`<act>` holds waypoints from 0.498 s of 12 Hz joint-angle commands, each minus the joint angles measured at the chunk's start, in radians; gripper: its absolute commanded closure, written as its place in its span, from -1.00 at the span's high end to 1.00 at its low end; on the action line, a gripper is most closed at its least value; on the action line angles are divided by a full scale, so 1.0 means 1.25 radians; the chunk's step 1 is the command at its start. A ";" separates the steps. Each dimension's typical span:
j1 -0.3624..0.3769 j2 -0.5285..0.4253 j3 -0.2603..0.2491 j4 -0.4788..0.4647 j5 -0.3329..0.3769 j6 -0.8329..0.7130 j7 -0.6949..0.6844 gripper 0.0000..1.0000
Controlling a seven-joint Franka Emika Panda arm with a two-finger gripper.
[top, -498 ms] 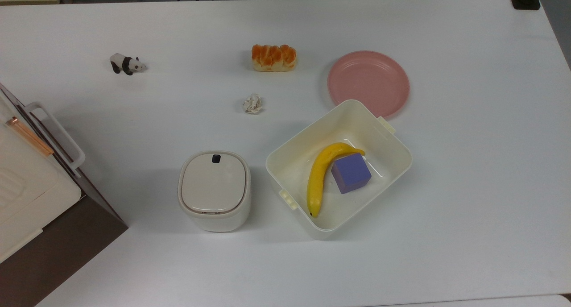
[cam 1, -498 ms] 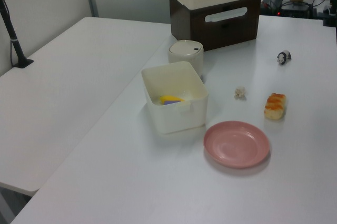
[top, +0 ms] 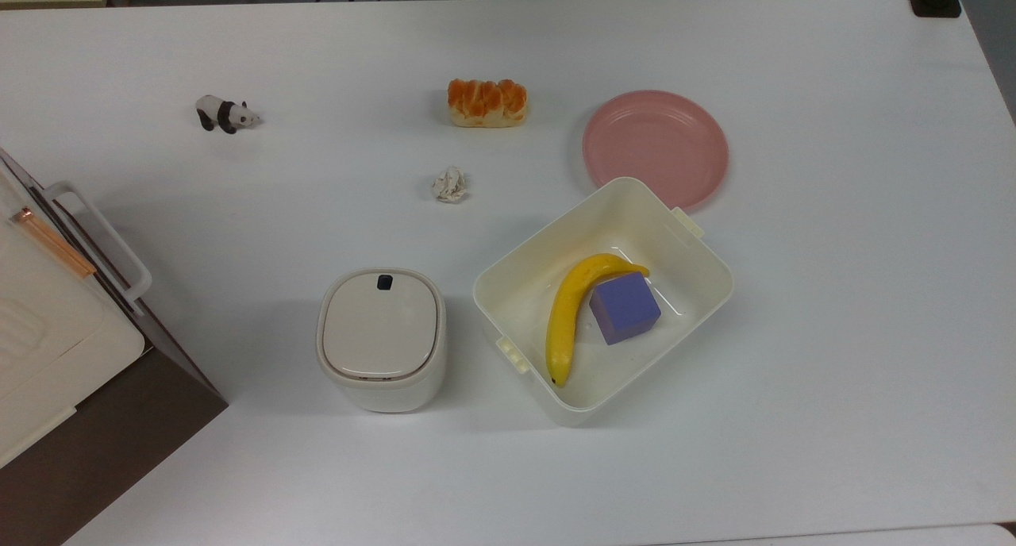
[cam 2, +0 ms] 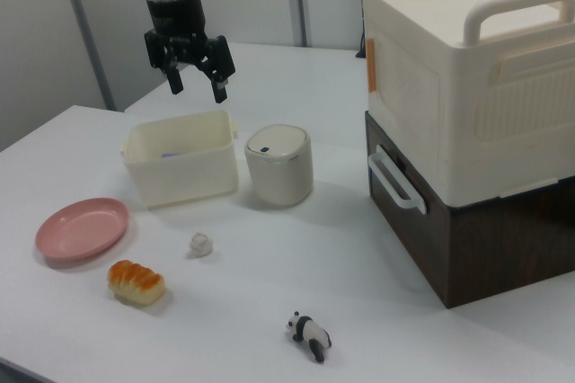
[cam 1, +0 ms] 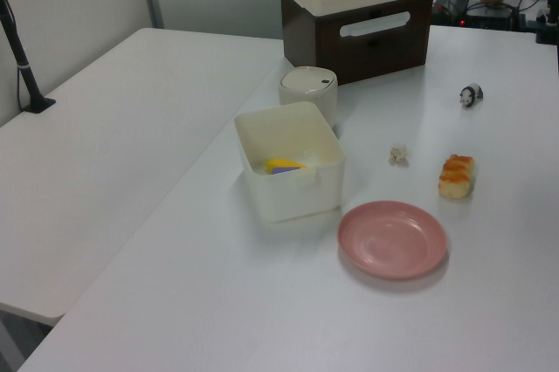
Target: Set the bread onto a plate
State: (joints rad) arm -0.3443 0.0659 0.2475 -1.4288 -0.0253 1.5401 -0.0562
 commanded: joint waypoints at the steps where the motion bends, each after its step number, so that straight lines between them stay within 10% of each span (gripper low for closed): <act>1: 0.010 -0.036 -0.019 -0.041 0.002 0.012 -0.020 1.00; 6: 0.014 -0.034 -0.019 -0.046 0.001 0.014 -0.019 1.00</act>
State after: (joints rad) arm -0.3443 0.0653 0.2475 -1.4288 -0.0252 1.5401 -0.0562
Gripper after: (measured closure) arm 0.000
